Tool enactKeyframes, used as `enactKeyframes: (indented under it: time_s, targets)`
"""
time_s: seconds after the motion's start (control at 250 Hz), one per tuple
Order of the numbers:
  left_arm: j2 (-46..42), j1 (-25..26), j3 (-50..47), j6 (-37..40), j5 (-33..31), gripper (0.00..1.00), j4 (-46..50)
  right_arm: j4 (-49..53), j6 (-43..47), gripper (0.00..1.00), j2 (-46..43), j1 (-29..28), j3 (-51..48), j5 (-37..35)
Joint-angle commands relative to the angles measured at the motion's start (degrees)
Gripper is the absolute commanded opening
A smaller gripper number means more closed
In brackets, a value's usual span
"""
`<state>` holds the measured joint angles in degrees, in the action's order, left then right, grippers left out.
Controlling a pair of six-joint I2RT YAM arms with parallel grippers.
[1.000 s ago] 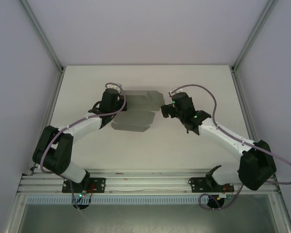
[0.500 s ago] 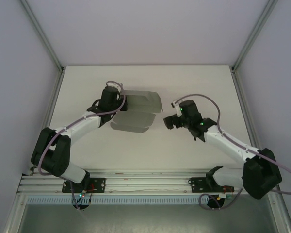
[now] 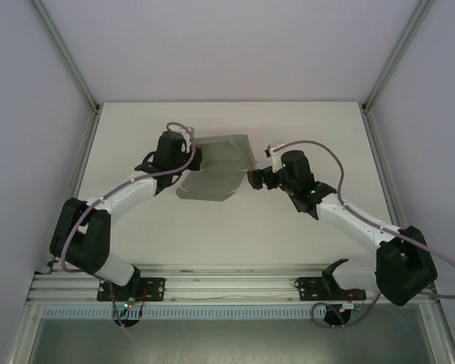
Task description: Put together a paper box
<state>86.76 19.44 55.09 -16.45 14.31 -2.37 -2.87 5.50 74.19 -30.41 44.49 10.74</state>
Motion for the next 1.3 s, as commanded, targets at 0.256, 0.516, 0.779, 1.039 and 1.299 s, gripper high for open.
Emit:
enactKeyframes:
  time_s: [0.256, 0.516, 0.779, 1.039, 1.299]
  targets:
    - [1.90, 0.48, 2.46, 0.65, -3.21, 0.00, 3.50, 4.63, 0.03, 1.00, -9.94, -0.01, -2.01, 6.24]
    - [2.51, 0.35, 2.60, 3.92, 2.02, 0.00, 2.51, 7.11, 1.85, 0.98, -5.78, 0.03, 5.31, 14.68]
    - [1.57, -0.92, 0.63, 6.96, 9.56, 0.00, -1.51, 17.63, 4.35, 0.34, 1.93, 2.92, 14.24, 20.47]
    - [2.18, -2.78, -0.36, 10.33, 19.61, 0.00, -5.54, 23.30, 12.56, 0.12, 2.57, 9.56, 13.84, 42.49]
    - [0.88, -2.73, -2.89, 13.99, 32.63, 0.00, -11.30, 27.17, 17.47, 0.09, 6.42, 10.69, 17.82, 46.98]
